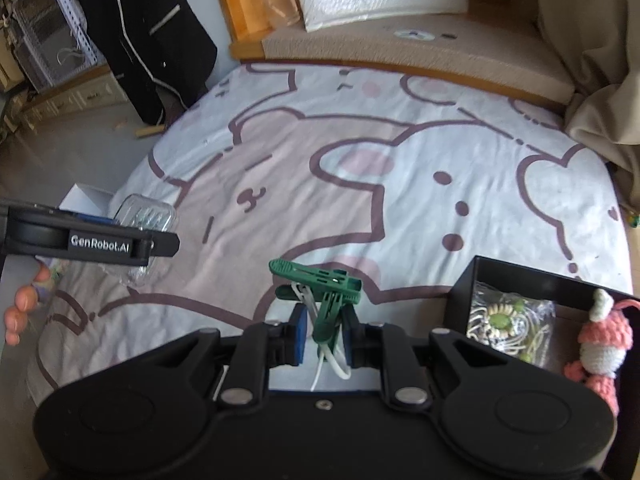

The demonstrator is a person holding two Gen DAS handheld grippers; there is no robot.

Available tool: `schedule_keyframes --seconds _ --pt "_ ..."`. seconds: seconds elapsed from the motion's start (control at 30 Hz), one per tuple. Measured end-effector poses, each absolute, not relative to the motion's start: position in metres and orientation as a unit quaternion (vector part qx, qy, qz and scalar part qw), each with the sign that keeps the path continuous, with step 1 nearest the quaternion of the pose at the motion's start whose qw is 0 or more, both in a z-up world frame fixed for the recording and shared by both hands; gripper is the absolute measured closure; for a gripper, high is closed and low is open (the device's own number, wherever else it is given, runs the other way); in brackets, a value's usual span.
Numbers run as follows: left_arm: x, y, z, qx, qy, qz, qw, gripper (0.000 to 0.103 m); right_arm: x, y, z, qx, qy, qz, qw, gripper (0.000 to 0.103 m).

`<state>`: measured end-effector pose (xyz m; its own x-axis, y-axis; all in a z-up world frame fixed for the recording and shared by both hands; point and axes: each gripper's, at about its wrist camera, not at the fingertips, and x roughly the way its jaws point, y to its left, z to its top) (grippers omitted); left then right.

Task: Organize objects
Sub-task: 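Carry vial case with left tool while right tool carries clothespins to black box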

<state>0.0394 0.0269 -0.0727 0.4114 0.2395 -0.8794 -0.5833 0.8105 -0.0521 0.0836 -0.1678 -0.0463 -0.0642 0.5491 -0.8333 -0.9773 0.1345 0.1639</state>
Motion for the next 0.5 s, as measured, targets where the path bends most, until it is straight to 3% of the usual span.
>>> schedule_keyframes --seconds 0.5 --pt "-0.002 -0.016 -0.014 -0.186 0.445 0.264 0.835 0.029 0.085 -0.225 0.009 -0.226 0.375 0.609 0.661 0.084"
